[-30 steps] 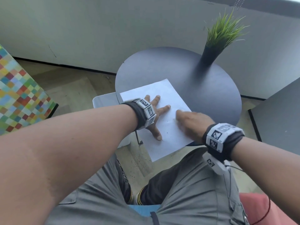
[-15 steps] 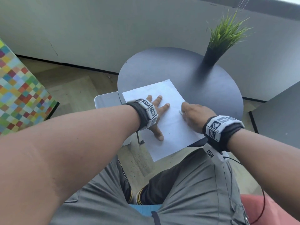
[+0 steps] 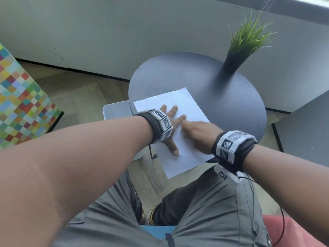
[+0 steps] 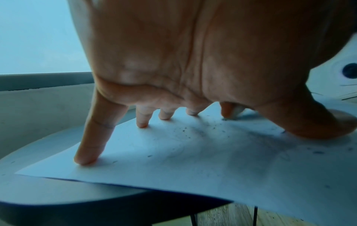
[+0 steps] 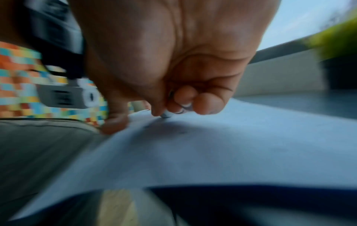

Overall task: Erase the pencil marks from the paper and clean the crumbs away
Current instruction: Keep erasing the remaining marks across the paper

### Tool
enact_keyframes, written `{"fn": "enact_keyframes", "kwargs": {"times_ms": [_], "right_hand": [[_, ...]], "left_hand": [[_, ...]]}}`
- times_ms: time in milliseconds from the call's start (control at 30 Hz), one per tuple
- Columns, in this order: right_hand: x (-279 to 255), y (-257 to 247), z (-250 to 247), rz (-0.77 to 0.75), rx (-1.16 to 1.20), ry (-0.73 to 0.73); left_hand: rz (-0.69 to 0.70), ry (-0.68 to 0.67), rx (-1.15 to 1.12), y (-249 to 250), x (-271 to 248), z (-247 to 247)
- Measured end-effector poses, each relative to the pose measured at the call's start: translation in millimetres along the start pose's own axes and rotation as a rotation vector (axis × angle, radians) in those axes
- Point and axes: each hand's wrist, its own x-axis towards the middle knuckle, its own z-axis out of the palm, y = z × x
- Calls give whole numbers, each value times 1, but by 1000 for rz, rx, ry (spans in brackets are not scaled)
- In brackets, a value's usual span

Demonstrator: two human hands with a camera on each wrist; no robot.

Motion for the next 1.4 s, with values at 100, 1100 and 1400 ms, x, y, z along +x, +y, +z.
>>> {"fn": "enact_keyframes", "kwargs": {"times_ms": [100, 1100, 1400], "right_hand": [[-1, -7, 1, -79, 24, -10], [-13, -15, 4, -87, -39, -3], [-10, 7, -4, 95, -51, 52]], "left_hand": [[13, -3, 0, -1, 2, 3], [19, 33, -1, -5, 3, 7], [19, 50, 7, -5, 2, 8]]}}
